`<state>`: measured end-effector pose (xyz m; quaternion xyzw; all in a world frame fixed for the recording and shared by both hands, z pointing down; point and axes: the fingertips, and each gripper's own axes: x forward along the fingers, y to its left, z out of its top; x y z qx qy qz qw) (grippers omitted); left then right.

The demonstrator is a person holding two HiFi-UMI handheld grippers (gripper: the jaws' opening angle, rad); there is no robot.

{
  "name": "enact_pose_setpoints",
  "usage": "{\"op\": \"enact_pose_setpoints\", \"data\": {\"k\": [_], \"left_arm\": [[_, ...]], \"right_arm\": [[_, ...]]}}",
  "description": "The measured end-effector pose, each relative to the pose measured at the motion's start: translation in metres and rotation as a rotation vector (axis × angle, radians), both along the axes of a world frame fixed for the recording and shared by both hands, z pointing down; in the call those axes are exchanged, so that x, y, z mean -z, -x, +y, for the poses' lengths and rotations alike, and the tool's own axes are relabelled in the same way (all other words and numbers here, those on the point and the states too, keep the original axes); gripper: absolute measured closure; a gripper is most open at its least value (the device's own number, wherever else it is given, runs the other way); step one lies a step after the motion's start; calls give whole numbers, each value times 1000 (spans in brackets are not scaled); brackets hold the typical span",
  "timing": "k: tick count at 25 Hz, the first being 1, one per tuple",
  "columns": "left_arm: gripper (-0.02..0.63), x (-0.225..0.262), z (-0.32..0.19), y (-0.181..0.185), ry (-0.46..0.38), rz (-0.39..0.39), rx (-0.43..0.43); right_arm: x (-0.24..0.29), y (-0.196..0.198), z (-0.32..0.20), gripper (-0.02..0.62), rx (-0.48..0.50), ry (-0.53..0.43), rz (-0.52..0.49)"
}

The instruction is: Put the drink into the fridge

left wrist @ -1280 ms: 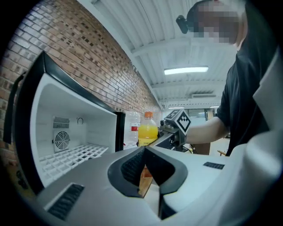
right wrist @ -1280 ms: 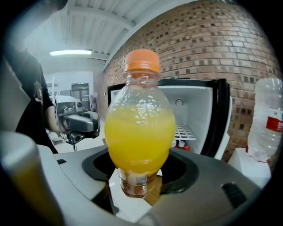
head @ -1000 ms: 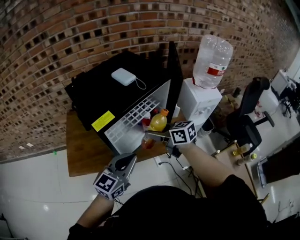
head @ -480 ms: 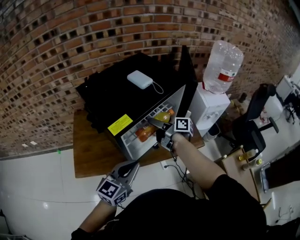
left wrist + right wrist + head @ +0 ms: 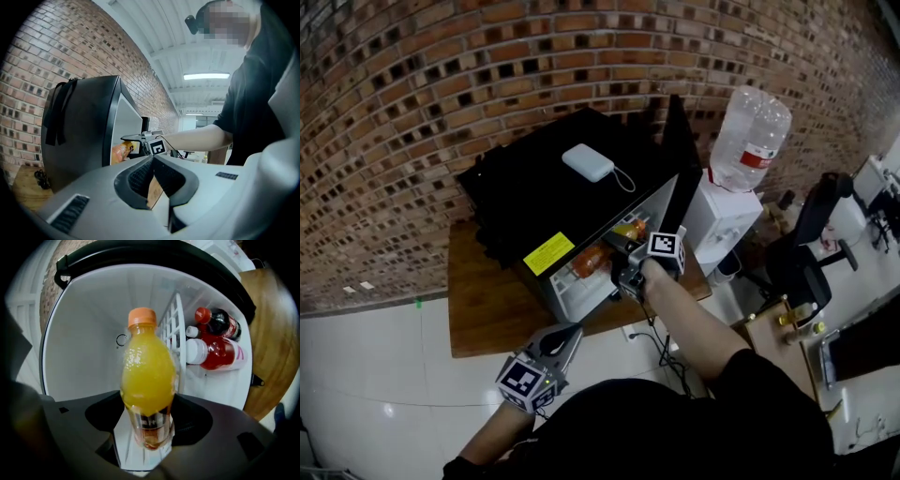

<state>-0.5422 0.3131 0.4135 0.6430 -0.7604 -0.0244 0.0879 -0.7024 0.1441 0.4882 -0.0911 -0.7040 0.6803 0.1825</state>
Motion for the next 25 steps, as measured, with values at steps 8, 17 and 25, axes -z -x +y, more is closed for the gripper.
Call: {"op": "enact_pose_setpoints", "data": {"k": [8, 17, 25], "left_arm": [[604, 0, -1, -3, 1, -2, -6], [604, -3, -9, -18, 11, -7, -24], [604, 9, -87, -88, -27, 0, -107]], "right_arm": [[22, 0, 8, 302, 11, 19, -112], [26, -32, -3, 304, 21, -15, -144], [76, -172, -65, 344, 107, -589, -345]]}}
